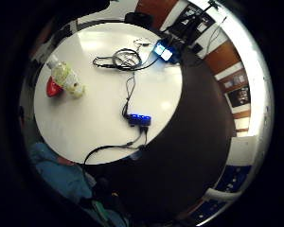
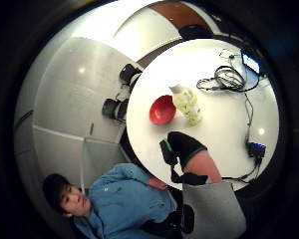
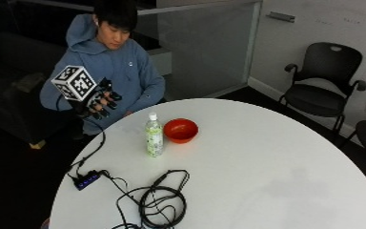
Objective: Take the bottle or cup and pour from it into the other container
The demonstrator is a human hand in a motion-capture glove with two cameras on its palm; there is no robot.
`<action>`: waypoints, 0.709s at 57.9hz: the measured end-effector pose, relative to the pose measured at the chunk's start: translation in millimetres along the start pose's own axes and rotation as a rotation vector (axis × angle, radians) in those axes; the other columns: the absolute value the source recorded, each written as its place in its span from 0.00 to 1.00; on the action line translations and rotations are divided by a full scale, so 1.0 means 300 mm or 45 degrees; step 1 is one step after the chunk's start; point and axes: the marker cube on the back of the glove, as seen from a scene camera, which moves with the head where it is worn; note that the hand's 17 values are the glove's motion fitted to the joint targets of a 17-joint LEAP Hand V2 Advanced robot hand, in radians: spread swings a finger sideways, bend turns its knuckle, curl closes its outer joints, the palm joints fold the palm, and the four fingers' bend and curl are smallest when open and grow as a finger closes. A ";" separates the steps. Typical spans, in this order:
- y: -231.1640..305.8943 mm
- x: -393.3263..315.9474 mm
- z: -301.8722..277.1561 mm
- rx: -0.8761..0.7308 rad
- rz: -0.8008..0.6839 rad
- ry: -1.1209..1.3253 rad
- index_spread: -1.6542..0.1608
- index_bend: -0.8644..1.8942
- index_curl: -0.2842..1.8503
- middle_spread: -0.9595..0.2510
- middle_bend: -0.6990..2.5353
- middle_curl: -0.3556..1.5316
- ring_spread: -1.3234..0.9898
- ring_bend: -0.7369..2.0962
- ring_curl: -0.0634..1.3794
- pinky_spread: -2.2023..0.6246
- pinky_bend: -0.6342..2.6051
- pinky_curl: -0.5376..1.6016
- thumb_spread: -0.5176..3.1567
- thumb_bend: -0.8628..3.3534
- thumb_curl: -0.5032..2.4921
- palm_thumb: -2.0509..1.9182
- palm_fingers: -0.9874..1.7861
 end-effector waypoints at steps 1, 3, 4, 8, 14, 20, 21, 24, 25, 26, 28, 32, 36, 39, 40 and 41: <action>-0.002 0.008 0.009 -0.001 -0.003 -0.035 0.73 0.36 0.24 0.82 0.27 0.33 0.65 0.41 0.23 0.86 0.37 0.37 0.40 0.20 0.27 0.67 0.42; -0.008 0.023 0.028 0.001 -0.008 -0.116 0.73 0.36 0.24 0.82 0.27 0.33 0.65 0.42 0.23 0.86 0.37 0.37 0.40 0.20 0.27 0.67 0.41; -0.011 0.031 0.038 0.003 -0.012 -0.156 0.73 0.36 0.23 0.82 0.27 0.33 0.65 0.42 0.23 0.86 0.37 0.37 0.40 0.20 0.27 0.67 0.40; -0.028 0.062 0.080 0.011 -0.021 -0.298 0.72 0.35 0.23 0.82 0.27 0.33 0.65 0.43 0.24 0.87 0.37 0.37 0.40 0.20 0.27 0.66 0.39; -0.063 0.100 0.142 0.034 -0.032 -0.444 0.71 0.35 0.22 0.82 0.27 0.33 0.65 0.44 0.24 0.87 0.39 0.38 0.39 0.20 0.28 0.66 0.36; -0.091 0.115 0.209 0.067 -0.050 -0.588 0.71 0.35 0.22 0.82 0.27 0.34 0.65 0.44 0.24 0.87 0.40 0.38 0.39 0.20 0.28 0.66 0.35; -0.095 0.115 0.220 0.071 -0.052 -0.615 0.71 0.35 0.22 0.82 0.27 0.34 0.65 0.45 0.24 0.87 0.40 0.38 0.39 0.20 0.28 0.66 0.34; -0.109 0.115 0.257 0.082 -0.060 -0.695 0.71 0.35 0.22 0.82 0.27 0.34 0.66 0.45 0.24 0.87 0.40 0.38 0.38 0.20 0.28 0.66 0.34; -0.112 0.113 0.271 0.083 -0.063 -0.722 0.70 0.35 0.21 0.82 0.27 0.34 0.66 0.45 0.25 0.87 0.40 0.38 0.38 0.20 0.28 0.66 0.34; -0.114 0.111 0.285 0.084 -0.065 -0.749 0.70 0.35 0.21 0.82 0.27 0.34 0.66 0.45 0.25 0.87 0.40 0.38 0.38 0.20 0.28 0.66 0.34; -0.120 0.107 0.313 0.086 -0.067 -0.801 0.70 0.35 0.21 0.82 0.27 0.34 0.66 0.45 0.25 0.87 0.41 0.38 0.38 0.20 0.28 0.66 0.34; -0.143 0.097 0.361 0.089 -0.065 -0.912 0.70 0.35 0.21 0.83 0.27 0.34 0.66 0.45 0.25 0.88 0.42 0.39 0.38 0.20 0.28 0.66 0.34; -0.159 0.086 0.409 0.089 -0.068 -0.992 0.70 0.34 0.20 0.83 0.27 0.34 0.67 0.45 0.25 0.88 0.43 0.39 0.38 0.20 0.28 0.66 0.34; -0.174 0.078 0.443 0.098 -0.070 -1.030 0.70 0.35 0.20 0.83 0.27 0.34 0.67 0.45 0.25 0.89 0.44 0.39 0.37 0.20 0.28 0.66 0.33; -0.178 0.075 0.454 0.100 -0.071 -1.039 0.70 0.35 0.20 0.84 0.27 0.34 0.67 0.45 0.25 0.89 0.44 0.40 0.37 0.20 0.28 0.66 0.33; -0.183 0.072 0.464 0.101 -0.072 -1.049 0.70 0.35 0.20 0.84 0.27 0.34 0.67 0.46 0.25 0.89 0.44 0.40 0.37 0.20 0.28 0.66 0.33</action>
